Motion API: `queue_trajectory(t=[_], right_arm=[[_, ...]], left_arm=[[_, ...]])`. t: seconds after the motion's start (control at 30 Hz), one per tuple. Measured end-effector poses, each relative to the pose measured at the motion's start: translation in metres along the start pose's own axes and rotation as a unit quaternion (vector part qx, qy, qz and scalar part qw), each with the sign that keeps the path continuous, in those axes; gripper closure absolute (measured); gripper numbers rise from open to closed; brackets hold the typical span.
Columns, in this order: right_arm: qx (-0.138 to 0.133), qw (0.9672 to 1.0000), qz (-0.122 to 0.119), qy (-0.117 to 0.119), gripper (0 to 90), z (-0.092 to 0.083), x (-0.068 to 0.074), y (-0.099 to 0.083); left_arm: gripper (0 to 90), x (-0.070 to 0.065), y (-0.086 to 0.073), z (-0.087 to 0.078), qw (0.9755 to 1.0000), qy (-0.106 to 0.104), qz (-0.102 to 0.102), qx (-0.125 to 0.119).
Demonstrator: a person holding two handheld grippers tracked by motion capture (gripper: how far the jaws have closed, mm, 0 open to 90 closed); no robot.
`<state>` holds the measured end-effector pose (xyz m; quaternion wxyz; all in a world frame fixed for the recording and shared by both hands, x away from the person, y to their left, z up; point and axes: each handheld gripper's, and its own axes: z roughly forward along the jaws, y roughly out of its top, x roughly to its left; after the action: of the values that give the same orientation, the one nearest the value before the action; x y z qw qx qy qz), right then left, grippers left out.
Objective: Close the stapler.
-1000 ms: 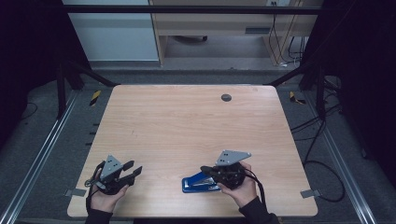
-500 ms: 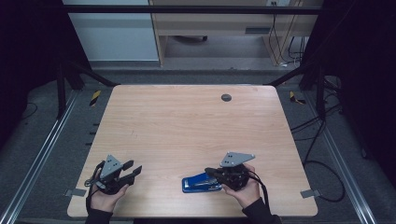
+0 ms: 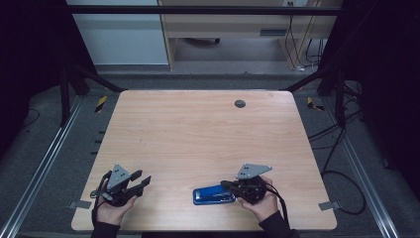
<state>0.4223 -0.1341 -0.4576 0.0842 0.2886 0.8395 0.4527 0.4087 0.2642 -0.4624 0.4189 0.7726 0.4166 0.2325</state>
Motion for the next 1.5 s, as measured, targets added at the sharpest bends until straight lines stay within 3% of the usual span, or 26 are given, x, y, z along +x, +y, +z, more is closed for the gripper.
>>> queue_trajectory(t=[0.73, 1.13, 1.27, 1.5], right_arm=[[0.002, 0.9999, 0.009, -0.013, 90.0, -0.009, -0.006, -0.006], [0.02, 0.9994, 0.024, -0.015, 90.0, -0.006, -0.007, -0.008], [0.034, 0.9989, 0.015, -0.028, 90.0, -0.004, -0.004, -0.008], [0.015, 0.9994, 0.013, -0.028, 90.0, -0.005, -0.004, -0.013]], left_arm=[[57.0, 0.0, -0.001, 0.0, 1.0, 0.0, 0.007, 0.004], [57.0, 0.0, -0.001, 0.0, 1.0, 0.001, 0.008, 0.004], [57.0, 0.0, -0.001, 0.0, 1.0, 0.001, 0.008, 0.004], [57.0, 0.0, -0.001, -0.001, 1.0, 0.001, 0.005, 0.002]])
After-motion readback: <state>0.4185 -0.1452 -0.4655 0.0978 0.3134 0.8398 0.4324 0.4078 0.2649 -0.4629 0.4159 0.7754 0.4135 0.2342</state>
